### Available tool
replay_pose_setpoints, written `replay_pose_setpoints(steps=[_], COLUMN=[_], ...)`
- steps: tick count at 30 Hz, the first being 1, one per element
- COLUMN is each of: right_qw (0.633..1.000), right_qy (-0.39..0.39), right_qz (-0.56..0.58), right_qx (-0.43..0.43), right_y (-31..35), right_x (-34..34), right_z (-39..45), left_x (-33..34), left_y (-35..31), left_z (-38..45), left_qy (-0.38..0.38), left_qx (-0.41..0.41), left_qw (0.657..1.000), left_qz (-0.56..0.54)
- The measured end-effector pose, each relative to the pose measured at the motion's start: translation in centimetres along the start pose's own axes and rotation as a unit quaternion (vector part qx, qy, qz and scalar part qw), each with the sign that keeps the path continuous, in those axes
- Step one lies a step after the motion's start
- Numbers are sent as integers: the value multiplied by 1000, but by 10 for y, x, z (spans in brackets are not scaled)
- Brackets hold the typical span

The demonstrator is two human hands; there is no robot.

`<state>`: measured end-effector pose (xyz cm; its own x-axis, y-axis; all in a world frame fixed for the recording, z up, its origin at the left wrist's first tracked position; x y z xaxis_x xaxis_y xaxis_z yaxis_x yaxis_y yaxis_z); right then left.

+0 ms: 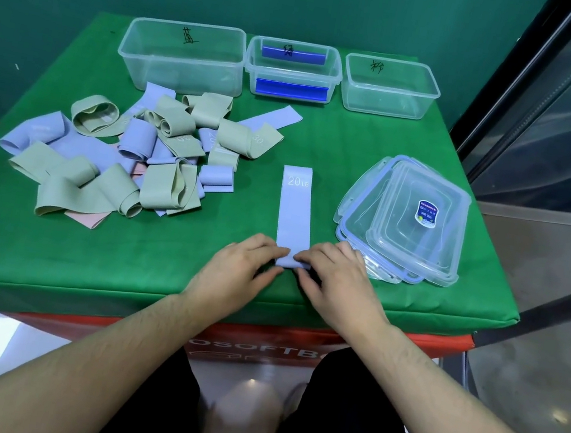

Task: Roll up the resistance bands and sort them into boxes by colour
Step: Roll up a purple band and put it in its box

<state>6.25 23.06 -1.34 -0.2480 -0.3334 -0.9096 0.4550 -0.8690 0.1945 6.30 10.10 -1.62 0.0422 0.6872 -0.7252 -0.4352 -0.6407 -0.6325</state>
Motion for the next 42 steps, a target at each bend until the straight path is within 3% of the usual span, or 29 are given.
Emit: replay_pose_setpoints(steps=[14, 29, 42], right_qw=[999, 998, 999], right_qy=[3, -5, -12], right_qz=[31, 60, 51], right_qx=[16, -7, 7], right_y=[-6, 8, 6], right_x=[3, -6, -4], right_z=[0, -24, -20], left_x=[0, -2, -4], left_y=[6, -2, -2], left_z=[3, -26, -24], left_qy=[-25, -38, -54], left_qx=[-25, 29, -2], left_qw=[999, 999, 999], left_qz=[-14, -16, -6])
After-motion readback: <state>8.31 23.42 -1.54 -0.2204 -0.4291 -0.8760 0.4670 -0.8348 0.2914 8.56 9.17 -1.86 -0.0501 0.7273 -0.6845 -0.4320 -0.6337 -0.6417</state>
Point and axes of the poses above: each hand's wrist, its own z-axis towards the middle knuckle, its own x-axis out of the palm, y = z × x, the point moved 10 cm from there along z, towards the middle knuckle, and after that the axes turned 8 degrees about -z, right-handed, at the moved point
